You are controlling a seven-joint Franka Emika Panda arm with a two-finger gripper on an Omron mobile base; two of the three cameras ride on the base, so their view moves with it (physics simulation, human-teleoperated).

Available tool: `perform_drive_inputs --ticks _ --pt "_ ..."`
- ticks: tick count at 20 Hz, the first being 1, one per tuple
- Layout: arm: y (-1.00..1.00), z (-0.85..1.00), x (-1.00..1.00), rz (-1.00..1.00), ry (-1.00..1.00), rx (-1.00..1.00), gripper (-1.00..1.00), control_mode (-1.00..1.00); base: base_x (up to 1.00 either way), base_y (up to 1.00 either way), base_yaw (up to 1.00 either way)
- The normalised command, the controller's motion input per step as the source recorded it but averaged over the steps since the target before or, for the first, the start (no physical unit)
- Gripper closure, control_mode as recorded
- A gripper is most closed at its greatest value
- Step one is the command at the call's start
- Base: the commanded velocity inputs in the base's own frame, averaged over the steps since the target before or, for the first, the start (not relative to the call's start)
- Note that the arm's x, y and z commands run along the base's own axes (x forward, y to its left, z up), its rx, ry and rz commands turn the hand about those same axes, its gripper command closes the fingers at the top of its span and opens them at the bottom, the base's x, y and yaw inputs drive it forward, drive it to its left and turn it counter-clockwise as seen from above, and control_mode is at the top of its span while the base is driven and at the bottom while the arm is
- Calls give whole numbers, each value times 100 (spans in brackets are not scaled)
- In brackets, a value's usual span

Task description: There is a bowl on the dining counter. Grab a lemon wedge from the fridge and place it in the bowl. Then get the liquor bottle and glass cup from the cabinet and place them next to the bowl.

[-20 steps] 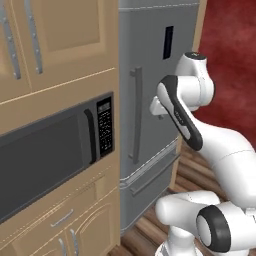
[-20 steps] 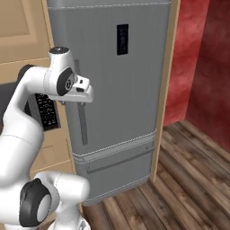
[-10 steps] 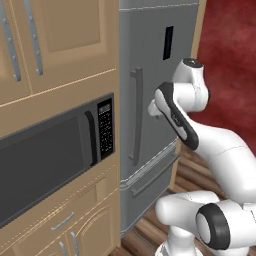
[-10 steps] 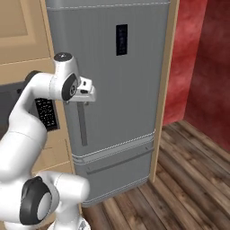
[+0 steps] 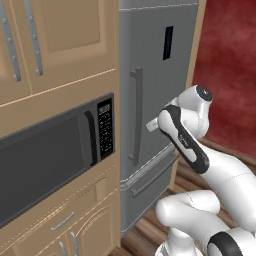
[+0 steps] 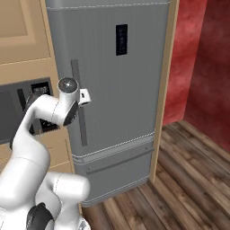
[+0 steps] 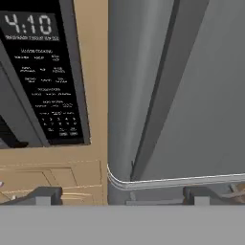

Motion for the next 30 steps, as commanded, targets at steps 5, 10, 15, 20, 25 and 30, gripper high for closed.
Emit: perform_drive_inputs --ticks 5,10,15,20,25,30 --pt "4 -6 21 27 -14 8 -100 -100 0 0 0" --pt "-4 -8 5 11 -14 6 -100 -100 0 0 0" --pt "-2 -18 0 7 -20 0 -100 -100 0 0 0" --pt "-10 -24 0 6 -36 0 -100 -100 0 0 0" --pt "-5 -15 0 7 -30 1 -100 -100 0 0 0" --pt "1 -1 10 1 -5 7 -100 -100 0 0 0"
